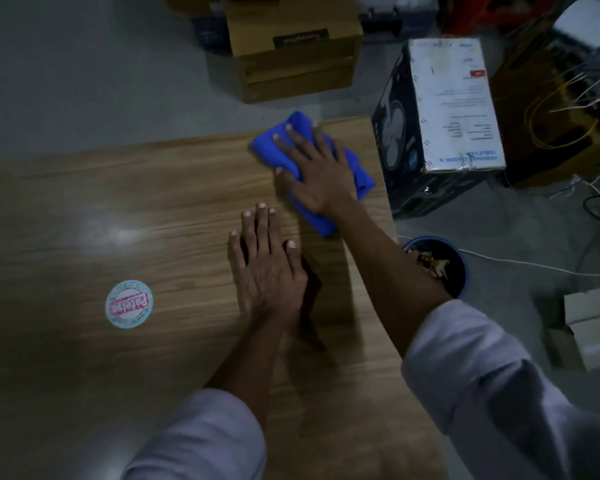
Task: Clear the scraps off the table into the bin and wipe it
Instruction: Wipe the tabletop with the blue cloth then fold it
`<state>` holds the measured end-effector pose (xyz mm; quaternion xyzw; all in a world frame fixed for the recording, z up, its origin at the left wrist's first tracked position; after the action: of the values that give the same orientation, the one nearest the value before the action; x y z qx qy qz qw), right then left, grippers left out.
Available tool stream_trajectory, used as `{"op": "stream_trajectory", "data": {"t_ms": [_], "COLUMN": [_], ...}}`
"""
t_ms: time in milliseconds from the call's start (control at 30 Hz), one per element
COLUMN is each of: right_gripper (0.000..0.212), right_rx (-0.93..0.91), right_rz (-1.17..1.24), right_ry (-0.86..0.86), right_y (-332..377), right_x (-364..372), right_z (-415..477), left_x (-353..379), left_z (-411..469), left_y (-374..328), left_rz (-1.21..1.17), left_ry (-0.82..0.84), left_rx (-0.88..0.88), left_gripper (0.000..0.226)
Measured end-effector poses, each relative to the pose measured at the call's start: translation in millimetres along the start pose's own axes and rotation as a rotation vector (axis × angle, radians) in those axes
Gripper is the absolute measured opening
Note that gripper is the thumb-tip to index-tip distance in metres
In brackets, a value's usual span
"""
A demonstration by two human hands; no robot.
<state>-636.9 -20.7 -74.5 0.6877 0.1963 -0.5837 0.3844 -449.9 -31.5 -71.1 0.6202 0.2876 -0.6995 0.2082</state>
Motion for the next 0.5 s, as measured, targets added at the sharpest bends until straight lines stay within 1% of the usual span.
{"op": "stream_trajectory", "data": {"t_ms": [67, 100, 167, 233, 300, 400, 500], "right_gripper": [0.059, 0.057, 0.056, 0.057, 0.059, 0.060, 0.062], "right_rx": [-0.143, -0.178, -0.146, -0.012, 0.156, 0.363, 0.523], "right_rz": [0.056, 0.085, 0.112, 0.062, 0.008, -0.036, -0.003], "right_ry": [0.018, 0.015, -0.027, -0.092, -0.142, -0.190, -0.213], "right_y": [14, 16, 9, -7, -20, -29, -28], "right_x": [5, 5, 1, -5, -9, -8, -7], "right_z": [-34, -56, -107, -153, -169, -139, -89], "left_x": [-1, -1, 1, 1, 3, 6, 7], "left_z": [0, 0, 1, 0, 0, 0, 1], "left_y": [0, 1, 2, 3, 3, 4, 6], "left_rz": [0.000, 0.007, 0.012, -0.017, -0.026, -0.027, -0.043], "left_ry": [0.001, 0.003, 0.002, -0.015, -0.029, -0.021, -0.048], "left_rx": [0.005, 0.014, 0.024, 0.016, 0.009, 0.018, 0.020], "left_gripper": [0.060, 0.058, 0.057, 0.061, 0.062, 0.063, 0.062]}}
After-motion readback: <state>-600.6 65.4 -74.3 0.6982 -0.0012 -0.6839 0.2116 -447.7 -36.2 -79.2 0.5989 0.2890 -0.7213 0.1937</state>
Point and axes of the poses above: each hand's wrist, its own z-axis towards the middle knuckle, its own x-axis out of the palm, y = z × x, the point moved 4 cm from there along z, towards the middle knuckle, and after that the axes turned 5 degrees about -y, right-handed, at the moved point
